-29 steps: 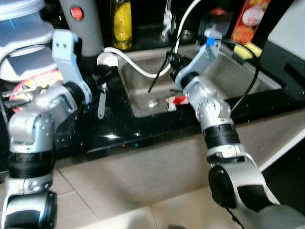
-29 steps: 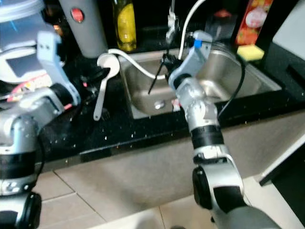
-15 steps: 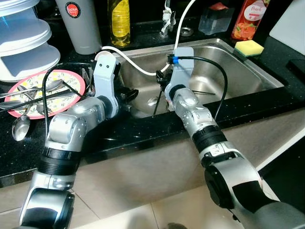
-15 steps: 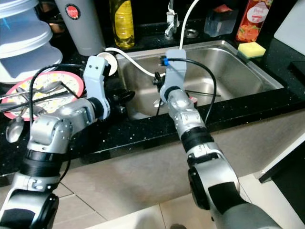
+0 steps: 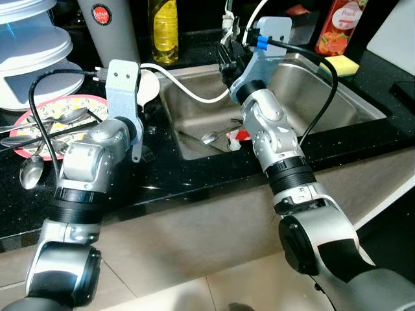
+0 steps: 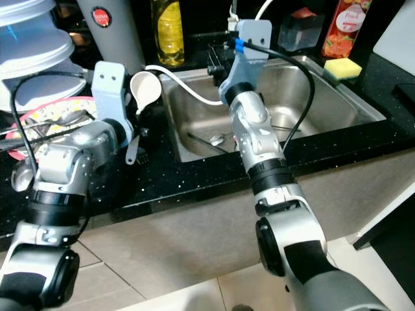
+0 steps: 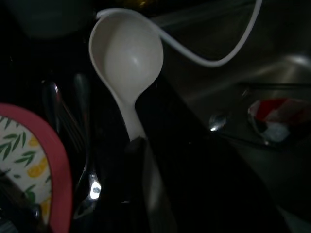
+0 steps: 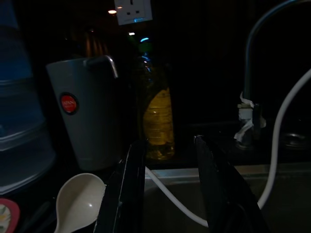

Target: Kitchen organization

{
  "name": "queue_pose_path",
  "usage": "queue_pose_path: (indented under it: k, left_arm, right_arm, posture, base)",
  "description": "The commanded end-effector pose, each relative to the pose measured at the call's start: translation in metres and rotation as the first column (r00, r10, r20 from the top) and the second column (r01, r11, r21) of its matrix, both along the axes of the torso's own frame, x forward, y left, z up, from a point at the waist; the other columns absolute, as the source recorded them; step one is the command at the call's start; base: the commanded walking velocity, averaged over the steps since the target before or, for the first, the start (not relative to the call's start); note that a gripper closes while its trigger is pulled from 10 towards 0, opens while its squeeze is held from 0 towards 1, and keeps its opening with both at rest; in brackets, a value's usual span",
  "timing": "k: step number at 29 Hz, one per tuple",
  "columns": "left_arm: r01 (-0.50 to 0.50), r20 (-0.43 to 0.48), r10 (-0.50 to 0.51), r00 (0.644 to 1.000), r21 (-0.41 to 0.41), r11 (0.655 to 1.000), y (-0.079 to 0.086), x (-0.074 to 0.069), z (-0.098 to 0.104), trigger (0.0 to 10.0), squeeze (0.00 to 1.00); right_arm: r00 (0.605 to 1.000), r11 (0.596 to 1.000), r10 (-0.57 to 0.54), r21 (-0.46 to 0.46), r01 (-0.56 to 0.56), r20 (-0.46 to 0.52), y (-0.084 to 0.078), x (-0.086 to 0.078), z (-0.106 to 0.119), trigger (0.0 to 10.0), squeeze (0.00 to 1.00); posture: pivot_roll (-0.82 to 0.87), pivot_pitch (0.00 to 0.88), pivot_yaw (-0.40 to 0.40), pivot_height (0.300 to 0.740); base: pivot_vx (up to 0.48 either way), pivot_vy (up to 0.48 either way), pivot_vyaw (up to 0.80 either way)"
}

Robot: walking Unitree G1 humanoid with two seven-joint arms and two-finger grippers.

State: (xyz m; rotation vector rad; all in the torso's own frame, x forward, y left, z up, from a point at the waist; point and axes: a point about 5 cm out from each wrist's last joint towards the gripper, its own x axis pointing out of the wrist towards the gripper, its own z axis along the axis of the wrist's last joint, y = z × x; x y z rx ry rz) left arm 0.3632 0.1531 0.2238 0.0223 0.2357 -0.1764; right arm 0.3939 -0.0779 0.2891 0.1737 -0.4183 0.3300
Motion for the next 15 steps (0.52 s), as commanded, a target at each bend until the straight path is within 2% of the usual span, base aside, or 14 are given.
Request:
queue_pose_path:
  k: [1,5,6,7,11,15]
  left_arm:
    - [-0.034,-0.040,0.034,0.999,0.002,0.999,-0.004,0.007,-0.007,10.0,1.00]
    - [-0.072,-0.067,0.072,0.995,0.002,0.997,-0.002,0.013,-0.012,10.0,1.00]
    - [-0.110,-0.083,0.110,0.990,0.004,0.994,0.000,0.019,-0.016,10.0,0.91]
    - [-0.140,-0.093,0.139,0.986,0.002,0.990,0.001,0.025,-0.019,10.0,0.00]
    - [-0.144,-0.105,0.143,0.984,-0.004,0.990,-0.002,0.036,-0.021,10.0,0.00]
    - [-0.151,-0.139,0.152,0.979,0.015,0.988,-0.003,0.038,-0.026,10.0,0.00]
  right_arm:
    - [1.000,1.000,0.007,-0.002,-0.007,0.024,0.003,-0.001,0.004,10.0,0.00]
    - [1.000,1.000,0.011,-0.003,-0.011,0.028,0.003,-0.001,0.005,10.0,0.00]
    - [0.999,1.000,0.014,-0.004,-0.014,0.029,0.003,-0.001,0.005,10.0,0.00]
    - [0.999,1.000,0.017,-0.005,-0.017,0.030,0.003,-0.002,0.005,10.0,0.00]
    - [0.999,1.000,0.023,-0.003,-0.023,0.023,0.005,-0.002,0.002,10.0,0.00]
    - [0.999,1.000,0.029,-0.001,-0.029,0.021,0.007,-0.003,0.002,10.0,0.00]
  posture:
    - [-0.04,0.000,0.014,0.740]
    - [-0.04,0.000,0.013,0.740]
    - [-0.04,0.000,0.011,0.740]
    - [-0.04,0.000,0.011,0.740]
    - [-0.04,0.000,0.011,0.740]
    - [-0.05,0.000,0.020,0.740]
  base:
    - [0.000,0.000,0.00]
    - [0.000,0.000,0.00]
    - [0.000,0.000,0.00]
    - [0.000,0.000,0.00]
    - [0.000,0.000,0.00]
    - [0.000,0.000,0.00]
